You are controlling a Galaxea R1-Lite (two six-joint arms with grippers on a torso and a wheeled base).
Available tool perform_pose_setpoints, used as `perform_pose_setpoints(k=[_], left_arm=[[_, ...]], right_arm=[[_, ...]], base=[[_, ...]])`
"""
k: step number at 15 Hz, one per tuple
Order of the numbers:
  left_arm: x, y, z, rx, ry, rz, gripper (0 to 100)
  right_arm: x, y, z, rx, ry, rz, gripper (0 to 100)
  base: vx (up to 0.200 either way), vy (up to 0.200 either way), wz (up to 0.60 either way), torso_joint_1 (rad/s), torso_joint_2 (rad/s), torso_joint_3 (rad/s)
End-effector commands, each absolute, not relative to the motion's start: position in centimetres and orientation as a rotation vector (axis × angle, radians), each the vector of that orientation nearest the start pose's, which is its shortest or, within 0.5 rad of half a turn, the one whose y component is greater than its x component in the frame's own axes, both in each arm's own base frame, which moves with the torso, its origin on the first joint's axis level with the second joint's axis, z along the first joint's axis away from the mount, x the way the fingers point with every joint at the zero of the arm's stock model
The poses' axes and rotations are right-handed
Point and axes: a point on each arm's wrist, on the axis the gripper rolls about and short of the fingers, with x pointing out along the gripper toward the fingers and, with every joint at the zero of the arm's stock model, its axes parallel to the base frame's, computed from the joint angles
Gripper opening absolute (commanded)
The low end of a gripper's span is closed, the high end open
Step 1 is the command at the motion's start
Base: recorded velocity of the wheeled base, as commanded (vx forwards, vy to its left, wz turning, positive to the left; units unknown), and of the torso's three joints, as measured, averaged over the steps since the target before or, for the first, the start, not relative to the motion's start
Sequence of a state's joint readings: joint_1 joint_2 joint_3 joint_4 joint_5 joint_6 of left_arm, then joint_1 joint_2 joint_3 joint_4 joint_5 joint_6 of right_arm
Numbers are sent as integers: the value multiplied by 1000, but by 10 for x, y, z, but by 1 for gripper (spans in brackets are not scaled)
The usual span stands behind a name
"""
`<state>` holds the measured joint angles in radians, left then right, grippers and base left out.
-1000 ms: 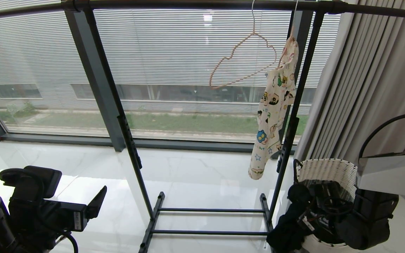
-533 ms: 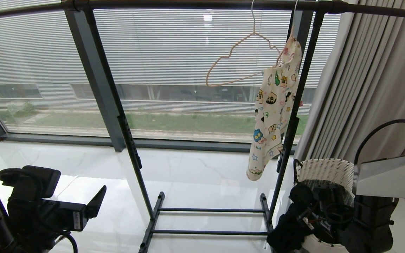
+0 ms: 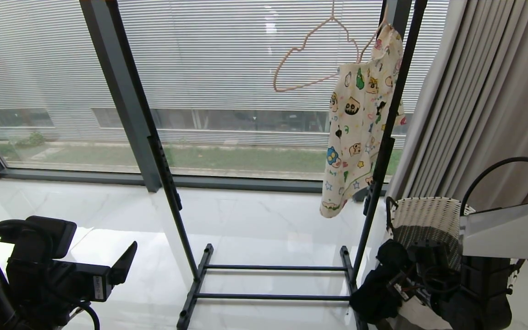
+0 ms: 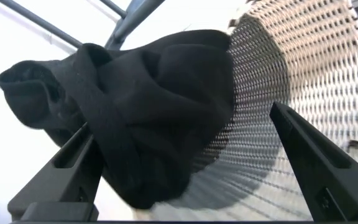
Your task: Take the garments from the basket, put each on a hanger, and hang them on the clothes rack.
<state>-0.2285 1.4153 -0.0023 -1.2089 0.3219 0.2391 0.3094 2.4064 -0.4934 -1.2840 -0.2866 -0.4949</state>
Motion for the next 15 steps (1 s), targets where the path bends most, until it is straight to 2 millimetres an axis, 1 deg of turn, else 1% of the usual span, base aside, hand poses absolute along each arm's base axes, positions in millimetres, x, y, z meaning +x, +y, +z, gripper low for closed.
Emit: perform_pose_setpoints(k=[1, 2, 5, 6, 10, 12, 13, 15], left_arm=[[152, -28, 115, 293, 205, 70, 100], [153, -28, 115, 294, 207, 69, 100], [152, -28, 116, 293, 204, 70, 100], [152, -28, 116, 293, 202, 70, 100], [152, -28, 117, 291, 198, 70, 100], [151, -28, 117, 291, 197, 71, 100], [151, -28, 117, 291, 195, 71, 100], [151, -28, 118, 290, 192, 71, 100]], right_arm=[[307, 90, -46, -657, 569, 169, 100], [313, 86, -44, -638, 547, 171, 100], [323, 78, -39, -644, 513, 197, 100], [324, 74, -38, -665, 510, 193, 100], [324, 74, -33, -659, 495, 197, 100], [323, 74, -26, -651, 475, 213, 100], [323, 74, -24, -650, 472, 215, 0], [319, 73, -23, -650, 476, 218, 0]], base=[[0, 0, 0, -61, 217, 163], [0, 0, 0, -46, 134, 90], [0, 0, 0, -9, 27, 11], [0, 0, 0, 0, 0, 0], [0, 0, 0, 0, 0, 0], [0, 0, 0, 0, 0, 0], [0, 0, 0, 0, 0, 0], [0, 0, 0, 0, 0, 0]])
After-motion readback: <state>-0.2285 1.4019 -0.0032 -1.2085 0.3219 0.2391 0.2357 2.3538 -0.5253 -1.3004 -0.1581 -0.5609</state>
